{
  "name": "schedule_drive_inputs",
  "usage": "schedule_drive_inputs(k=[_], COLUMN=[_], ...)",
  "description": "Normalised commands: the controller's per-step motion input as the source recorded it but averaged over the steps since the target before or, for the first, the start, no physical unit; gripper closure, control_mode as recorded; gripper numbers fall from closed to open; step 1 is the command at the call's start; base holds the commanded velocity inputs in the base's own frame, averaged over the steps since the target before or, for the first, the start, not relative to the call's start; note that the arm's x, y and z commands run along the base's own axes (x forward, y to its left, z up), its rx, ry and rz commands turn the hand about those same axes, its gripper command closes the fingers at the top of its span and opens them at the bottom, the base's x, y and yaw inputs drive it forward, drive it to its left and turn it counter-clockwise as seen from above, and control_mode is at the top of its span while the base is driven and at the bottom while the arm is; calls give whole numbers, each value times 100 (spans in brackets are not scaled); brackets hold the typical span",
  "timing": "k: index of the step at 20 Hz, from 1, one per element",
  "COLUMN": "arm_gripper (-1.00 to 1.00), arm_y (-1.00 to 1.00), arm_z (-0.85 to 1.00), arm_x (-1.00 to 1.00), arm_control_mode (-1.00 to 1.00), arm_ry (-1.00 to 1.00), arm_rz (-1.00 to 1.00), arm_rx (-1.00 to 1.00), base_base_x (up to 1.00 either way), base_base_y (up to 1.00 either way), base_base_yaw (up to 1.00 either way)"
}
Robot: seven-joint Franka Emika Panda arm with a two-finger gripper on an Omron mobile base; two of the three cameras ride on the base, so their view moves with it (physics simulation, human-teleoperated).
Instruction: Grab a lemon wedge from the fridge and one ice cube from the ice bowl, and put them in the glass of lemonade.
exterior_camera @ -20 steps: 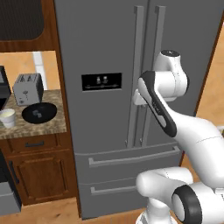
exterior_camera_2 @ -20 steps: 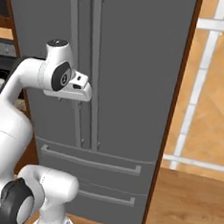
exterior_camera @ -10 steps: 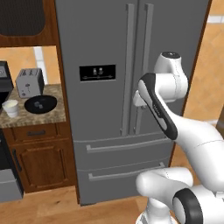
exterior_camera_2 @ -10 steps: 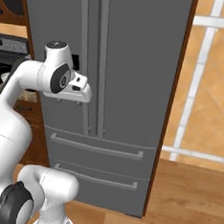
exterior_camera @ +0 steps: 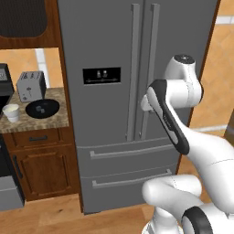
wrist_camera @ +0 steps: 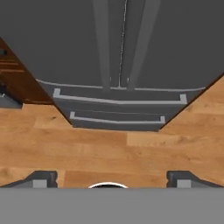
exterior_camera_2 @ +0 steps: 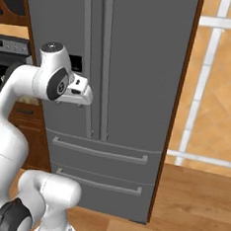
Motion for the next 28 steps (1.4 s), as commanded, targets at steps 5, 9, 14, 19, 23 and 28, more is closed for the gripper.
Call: schedule_drive_inputs(k=[5,9,14,19,23,28], arm_gripper=[-100,-100,-100,-100,-100,-100], arm_y=[0,29,31,0,0,0], arm_z=[59,23,0,-2,0,-1], arm_x=[77,100,100,87,62,72], arm_control_mode=[-100,-100,-100,-100,-100,-100], arm_ry=[-36,-43,-27,-3,0,0], arm_rz=[0,1,2,0,0,0], arm_rx=[0,0,0,0,0,0], base_base_x=[0,0,0,0,0,0], base_base_y=[0,0,0,0,0,0], base_base_yaw=[0,0,0,0,0,0])
